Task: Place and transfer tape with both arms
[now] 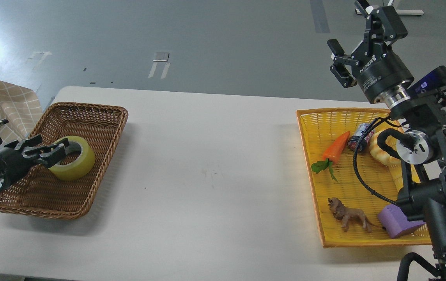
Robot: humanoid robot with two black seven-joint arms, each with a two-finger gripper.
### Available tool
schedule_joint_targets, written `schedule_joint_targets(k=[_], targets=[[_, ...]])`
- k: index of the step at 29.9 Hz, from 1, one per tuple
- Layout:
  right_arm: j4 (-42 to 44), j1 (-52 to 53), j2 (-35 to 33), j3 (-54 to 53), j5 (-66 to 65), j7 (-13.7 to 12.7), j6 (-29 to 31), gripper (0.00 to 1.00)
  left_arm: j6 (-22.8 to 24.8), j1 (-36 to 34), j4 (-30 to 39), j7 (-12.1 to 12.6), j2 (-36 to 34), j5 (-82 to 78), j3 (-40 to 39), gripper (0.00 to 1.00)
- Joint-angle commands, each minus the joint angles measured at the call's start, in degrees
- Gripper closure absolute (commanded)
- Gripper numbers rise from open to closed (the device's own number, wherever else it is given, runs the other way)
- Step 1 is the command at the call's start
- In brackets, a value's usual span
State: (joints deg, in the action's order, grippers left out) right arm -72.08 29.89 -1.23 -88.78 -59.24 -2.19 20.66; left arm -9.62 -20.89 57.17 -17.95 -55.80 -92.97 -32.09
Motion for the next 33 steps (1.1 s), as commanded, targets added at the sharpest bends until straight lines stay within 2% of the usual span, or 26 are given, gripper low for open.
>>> schedule_joint_targets(k=[1,7,11,14,17,19,21,25,33], targets=[[0.01,-0.01,-0.08,0.01,0.00,0.00,0.17,0.00,-0.04,-2.22,0.75,-0.07,-0.62,7.25,-0.34,0.02],[0.10,-0.09,-0.44,-0.08,0.00,0.00,0.26,0.00,0.57,-10.31,2.15,0.19,2.09,27.11,-0.95,0.01],[0.19,0.43,-0.78,-0.08,-0.09,0.00,0.26,0.00,0.75,-14.79,6.80,0.64,7.97,41.52,-1.04,0.02],[0.19,0.61,-1.14,-0.08,-0.09,0.00,0.26,0.00,0.75,-16.20,8.75,0.55,11.85,45.33,-1.57,0.02],[0.27,0.78,-2.10,-0.08,-0.26,0.00,0.26,0.00,0.75,-16.47,10.85,0.20,19.04,49.37,-7.62,0.02],[0.27,0.96,-2.81,0.01,-0.26,0.00,0.26,0.00,1.27,-16.38,12.95,-0.24,27.19,50.69,-15.94,0.01],[0.10,1.05,-2.81,-0.08,-0.09,0.08,0.44,0.00,2.76,-16.12,14.01,-0.24,31.69,51.04,-20.01,0.01],[-0.77,1.22,-2.55,-0.16,0.09,0.52,0.79,0.00,11.45,-14.89,14.81,-0.07,42.24,51.13,-25.56,0.02],[-5.43,1.84,-0.70,-0.08,0.18,1.14,4.21,0.00,17.27,-14.36,14.99,-0.07,51.49,54.65,-31.01,0.01]])
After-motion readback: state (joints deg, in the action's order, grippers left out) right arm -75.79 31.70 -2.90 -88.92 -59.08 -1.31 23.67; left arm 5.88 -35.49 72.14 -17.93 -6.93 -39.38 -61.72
